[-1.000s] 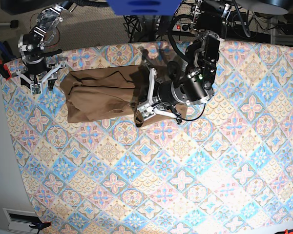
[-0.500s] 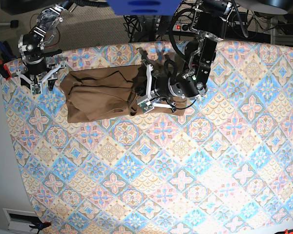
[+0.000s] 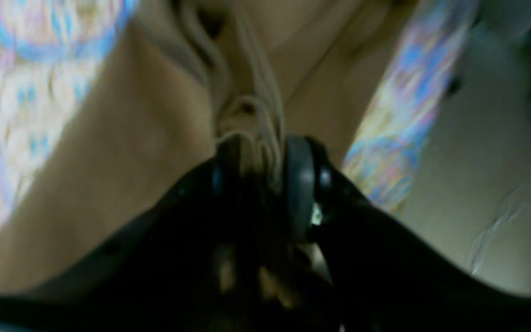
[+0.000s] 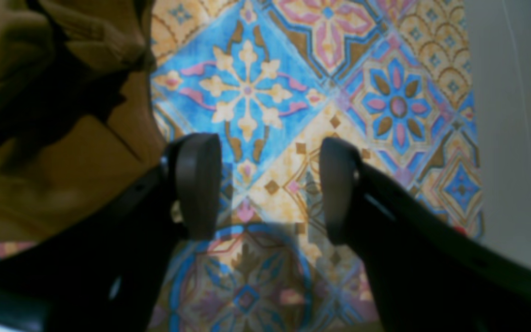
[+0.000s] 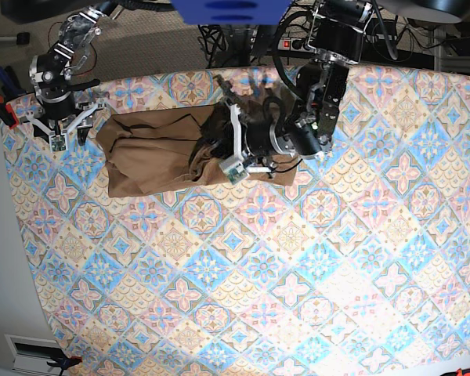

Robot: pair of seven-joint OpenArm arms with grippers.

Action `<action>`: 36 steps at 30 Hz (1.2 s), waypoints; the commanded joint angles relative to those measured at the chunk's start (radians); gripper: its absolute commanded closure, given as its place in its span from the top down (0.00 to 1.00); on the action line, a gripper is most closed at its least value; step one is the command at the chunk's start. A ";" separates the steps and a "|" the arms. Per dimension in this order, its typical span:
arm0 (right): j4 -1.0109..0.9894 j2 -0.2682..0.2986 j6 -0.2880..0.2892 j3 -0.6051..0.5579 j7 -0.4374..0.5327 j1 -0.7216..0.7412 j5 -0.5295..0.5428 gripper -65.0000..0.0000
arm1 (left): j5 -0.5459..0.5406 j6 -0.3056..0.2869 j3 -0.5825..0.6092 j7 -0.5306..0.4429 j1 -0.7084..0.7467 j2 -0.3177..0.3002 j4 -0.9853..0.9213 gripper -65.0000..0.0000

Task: Layout the t-shirt on the table in an organized manner, then fold the t-shirt properly
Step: 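Fold the shirt end with the left gripper toward the right gripper, then release the shirt and raise both grippers away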

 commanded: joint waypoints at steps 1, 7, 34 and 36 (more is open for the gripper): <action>0.016 0.010 -0.007 0.004 0.021 0.005 0.011 0.51 | -0.056 -0.003 -0.014 -0.046 -0.016 0.008 0.017 0.25; 0.016 0.010 -0.007 0.004 0.021 0.005 0.011 0.51 | -0.222 -0.003 -0.066 -0.135 -0.011 0.000 0.018 0.25; 0.076 -0.019 -0.007 0.004 0.026 0.009 0.013 0.50 | -0.076 -0.003 -0.338 -0.136 -0.030 -0.176 -0.235 0.00; 0.091 -0.019 -0.007 0.004 0.028 0.009 0.013 0.50 | -0.077 -0.003 -0.339 -0.136 -0.002 -0.180 -0.152 0.00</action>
